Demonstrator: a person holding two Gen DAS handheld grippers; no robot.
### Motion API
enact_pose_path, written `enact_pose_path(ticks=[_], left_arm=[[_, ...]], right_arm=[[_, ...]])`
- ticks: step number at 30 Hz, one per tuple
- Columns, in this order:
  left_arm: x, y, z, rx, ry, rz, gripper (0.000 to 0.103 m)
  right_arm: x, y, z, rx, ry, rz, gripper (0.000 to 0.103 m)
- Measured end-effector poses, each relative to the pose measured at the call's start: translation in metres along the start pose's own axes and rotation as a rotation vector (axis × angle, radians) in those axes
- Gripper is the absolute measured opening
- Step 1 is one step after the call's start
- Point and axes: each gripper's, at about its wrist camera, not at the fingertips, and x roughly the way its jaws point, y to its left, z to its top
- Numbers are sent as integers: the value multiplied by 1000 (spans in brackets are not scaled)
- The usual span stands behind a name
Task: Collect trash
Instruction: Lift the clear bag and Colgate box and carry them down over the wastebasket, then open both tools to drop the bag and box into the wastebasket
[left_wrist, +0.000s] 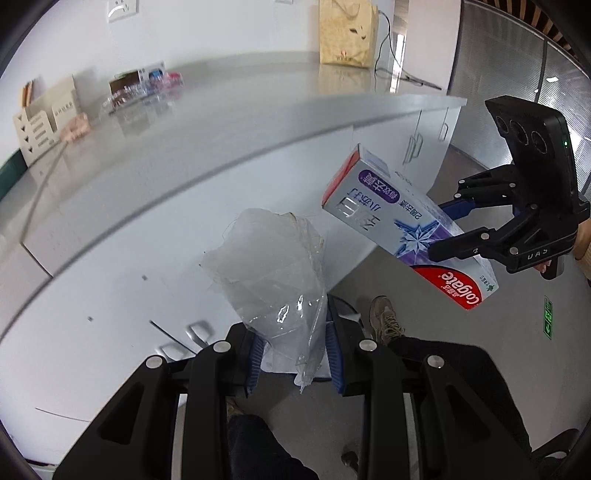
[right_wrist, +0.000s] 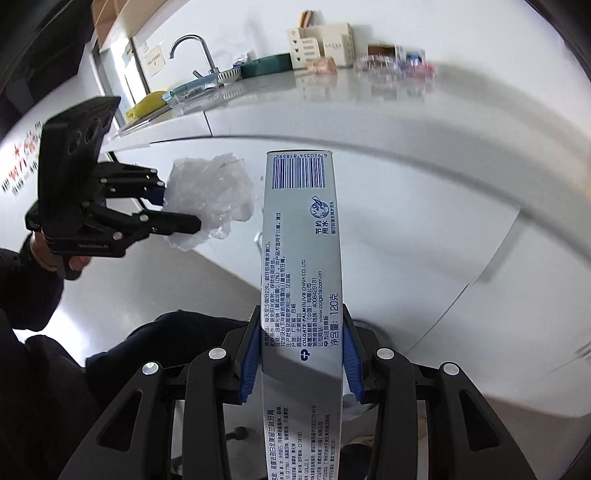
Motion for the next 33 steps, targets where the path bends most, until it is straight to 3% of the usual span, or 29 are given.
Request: enact_pose_path(ticks=[5,11,16,22,33], left_arm=[[48,-1,-17,0,83,13,30],[117,-8,-29,-3,182,-36,30],[175,-9,-35,-9,272,-60,30],[228,-11,-50,-16,380,-70,30],[336,-3,-88,-125,575,-144,30]], right_arm=[[40,-19,-30,72,25,54,42],[92,-54,-67,198,45,102,42],[127,-82,-95,294,57,117,42],[191,-103,-132,376,145,105,42],[262,-145,-158,509,242,157,43]])
